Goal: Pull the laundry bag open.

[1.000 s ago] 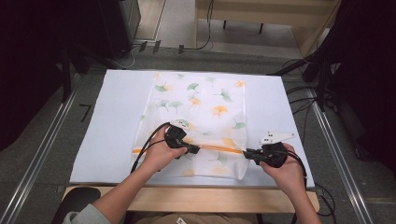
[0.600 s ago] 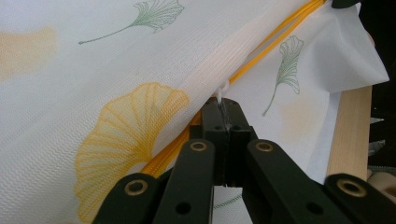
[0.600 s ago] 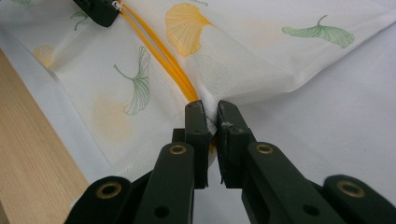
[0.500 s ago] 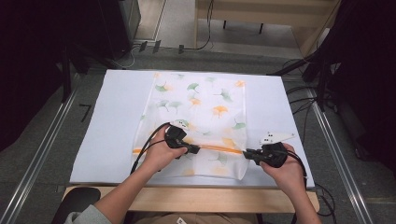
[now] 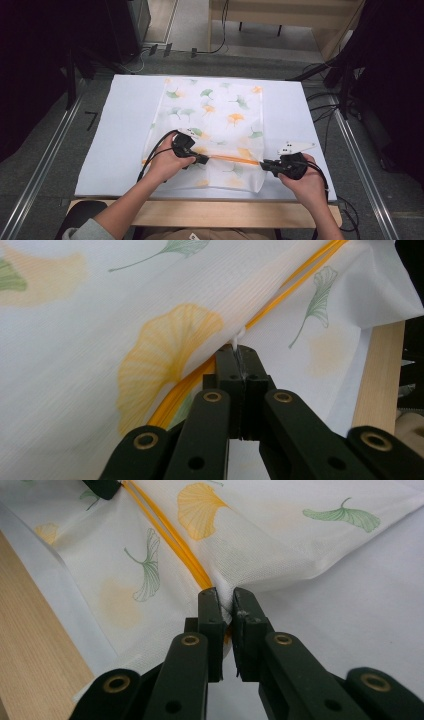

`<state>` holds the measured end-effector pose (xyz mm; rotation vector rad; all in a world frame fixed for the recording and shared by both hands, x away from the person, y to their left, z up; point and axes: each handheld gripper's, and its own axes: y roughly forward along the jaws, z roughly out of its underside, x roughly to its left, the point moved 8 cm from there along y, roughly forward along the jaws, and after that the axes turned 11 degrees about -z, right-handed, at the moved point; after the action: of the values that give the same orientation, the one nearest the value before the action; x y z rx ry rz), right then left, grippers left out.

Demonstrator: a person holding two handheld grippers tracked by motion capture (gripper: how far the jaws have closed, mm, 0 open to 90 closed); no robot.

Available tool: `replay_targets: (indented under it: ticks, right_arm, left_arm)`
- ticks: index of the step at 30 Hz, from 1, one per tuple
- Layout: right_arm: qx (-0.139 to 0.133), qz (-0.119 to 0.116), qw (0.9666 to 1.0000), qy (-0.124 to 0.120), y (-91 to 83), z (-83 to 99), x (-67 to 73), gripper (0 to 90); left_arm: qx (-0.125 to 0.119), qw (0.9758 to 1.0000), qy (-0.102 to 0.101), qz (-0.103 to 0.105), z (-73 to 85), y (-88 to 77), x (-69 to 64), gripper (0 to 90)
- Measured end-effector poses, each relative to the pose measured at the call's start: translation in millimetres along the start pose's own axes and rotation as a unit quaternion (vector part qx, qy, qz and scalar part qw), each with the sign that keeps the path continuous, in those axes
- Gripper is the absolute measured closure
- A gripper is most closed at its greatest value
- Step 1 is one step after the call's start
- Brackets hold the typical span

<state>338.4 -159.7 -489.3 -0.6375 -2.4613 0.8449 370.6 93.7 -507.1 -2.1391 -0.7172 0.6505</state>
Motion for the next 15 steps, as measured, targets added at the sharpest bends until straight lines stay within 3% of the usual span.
replay_targets:
  ticks: [4, 6, 15]
  right_arm:
    - [0.002, 0.001, 1.0, 0.002, 0.5, 0.3, -0.2, 85.9]
    - [0.0, 0.001, 1.0, 0.002, 0.5, 0.2, -0.5, 85.8]
    - [0.006, 0.004, 1.0, 0.001, 1.3, 1.1, -1.5, 85.9]
  left_arm:
    - [-0.001, 0.9999, -0.01, -0.003, 8.7, -10.4, 13.3, 90.0]
    - [-0.009, 0.9998, -0.016, 0.008, 12.6, -15.7, 16.8, 90.0]
    - [-0.018, 0.9996, -0.019, 0.012, 12.7, -19.8, 14.6, 90.0]
